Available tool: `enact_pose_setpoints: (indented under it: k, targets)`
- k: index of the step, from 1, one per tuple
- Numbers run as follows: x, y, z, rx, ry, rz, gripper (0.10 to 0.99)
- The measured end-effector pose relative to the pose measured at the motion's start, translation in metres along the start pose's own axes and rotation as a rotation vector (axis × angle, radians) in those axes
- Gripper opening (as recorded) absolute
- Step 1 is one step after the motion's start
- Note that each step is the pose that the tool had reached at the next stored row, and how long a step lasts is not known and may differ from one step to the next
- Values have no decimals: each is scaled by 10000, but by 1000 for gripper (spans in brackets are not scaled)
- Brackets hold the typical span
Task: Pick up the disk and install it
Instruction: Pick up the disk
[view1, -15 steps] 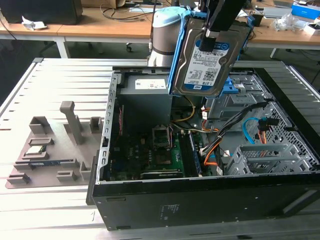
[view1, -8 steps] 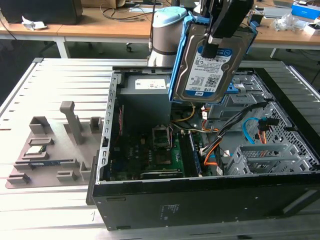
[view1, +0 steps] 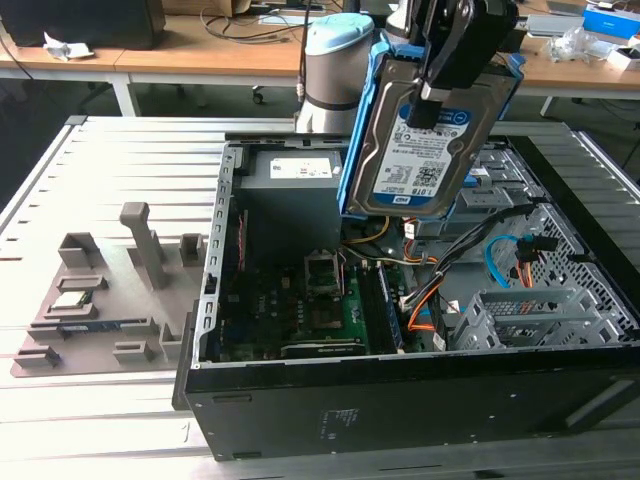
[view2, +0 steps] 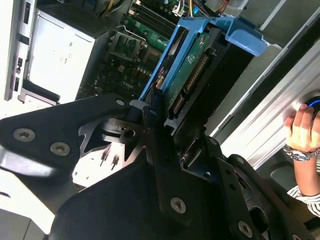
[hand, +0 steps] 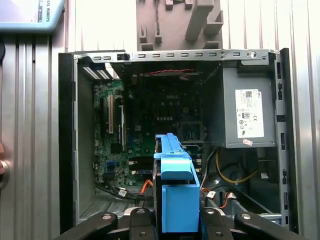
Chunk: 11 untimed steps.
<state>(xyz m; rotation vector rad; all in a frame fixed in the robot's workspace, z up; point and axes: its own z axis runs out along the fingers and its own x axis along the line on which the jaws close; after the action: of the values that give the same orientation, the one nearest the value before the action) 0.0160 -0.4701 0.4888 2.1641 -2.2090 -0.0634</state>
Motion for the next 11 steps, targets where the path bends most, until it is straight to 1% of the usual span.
enact_pose_setpoints:
  k: [3,5,11]
  targets:
    - [58,-2,6,1,-1,0,361]
    - [115,-3,11,1,-1,0,361]
    - [232,-6,20,1,0,0,361]
